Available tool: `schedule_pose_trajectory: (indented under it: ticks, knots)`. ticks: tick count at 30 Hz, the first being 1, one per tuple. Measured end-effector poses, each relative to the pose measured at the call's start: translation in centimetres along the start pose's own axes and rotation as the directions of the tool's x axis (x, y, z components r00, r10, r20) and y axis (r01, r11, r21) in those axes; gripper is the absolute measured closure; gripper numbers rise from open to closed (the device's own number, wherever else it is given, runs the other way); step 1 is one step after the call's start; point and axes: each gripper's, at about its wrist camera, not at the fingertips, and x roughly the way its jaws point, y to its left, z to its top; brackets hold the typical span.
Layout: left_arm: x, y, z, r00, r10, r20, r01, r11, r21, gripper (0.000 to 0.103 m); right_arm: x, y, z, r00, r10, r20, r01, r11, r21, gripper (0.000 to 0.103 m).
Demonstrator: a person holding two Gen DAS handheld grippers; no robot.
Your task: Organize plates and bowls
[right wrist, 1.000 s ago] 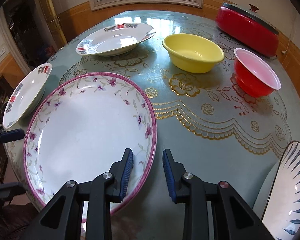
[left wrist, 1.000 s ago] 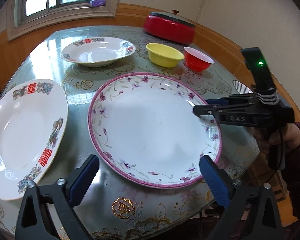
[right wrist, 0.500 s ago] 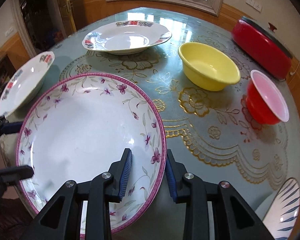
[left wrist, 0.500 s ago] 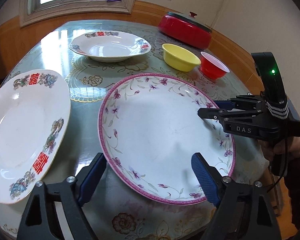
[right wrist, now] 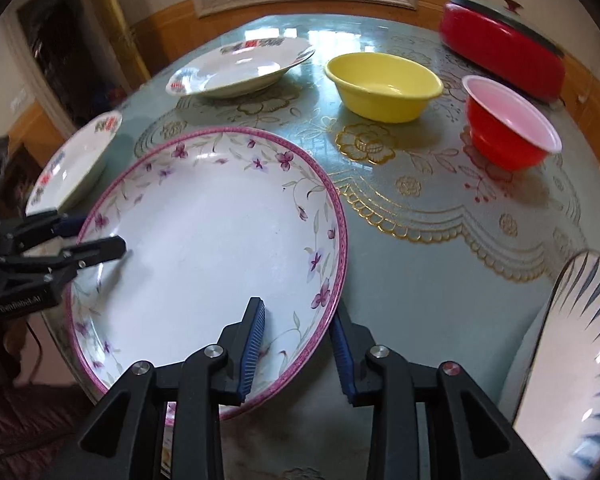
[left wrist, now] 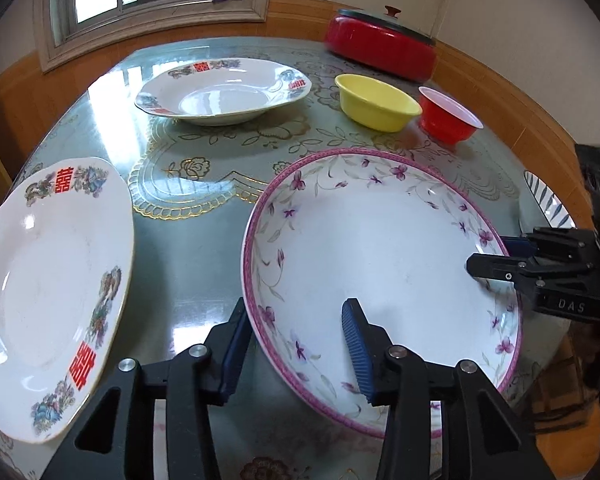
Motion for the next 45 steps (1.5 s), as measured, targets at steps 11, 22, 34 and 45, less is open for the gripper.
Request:
schedule_pose_trajectory:
  ticks: [11, 22, 34, 45]
  knots:
    - [0.5, -2.2, -0.2, 1.000, -0.021, -0.012, 0.022, 0.989, 0.147, 0.055, -1.3, 0.4, -1.3, 0.987, -0.159, 0.004, 0.159, 0.987, 0.028, 0.068]
    - [0.9, -1.2, 1.0, 1.000, -0.019, -0.001, 0.019, 0.985, 0.171, 0.057, -0.7, 1.4, -1.0, 0.968, -0.246, 0.043, 0.237, 0.958, 0.161, 0.070]
    - [0.7, -0.1, 1.3, 0.999, 0.019, 0.033, -0.024, 0.985, 0.171, 0.061, 0.3, 2.0, 0.4, 0.967, -0.249, 0.058, 0.240, 0.963, 0.125, 0.070]
    - [0.3, -0.5, 0.4, 0.993, 0.098, 0.070, -0.103, 0.992, 0.072, 0.063, 0.6, 2.1, 1.5, 0.982, -0.189, 0.008, 0.189, 0.978, -0.093, 0.071]
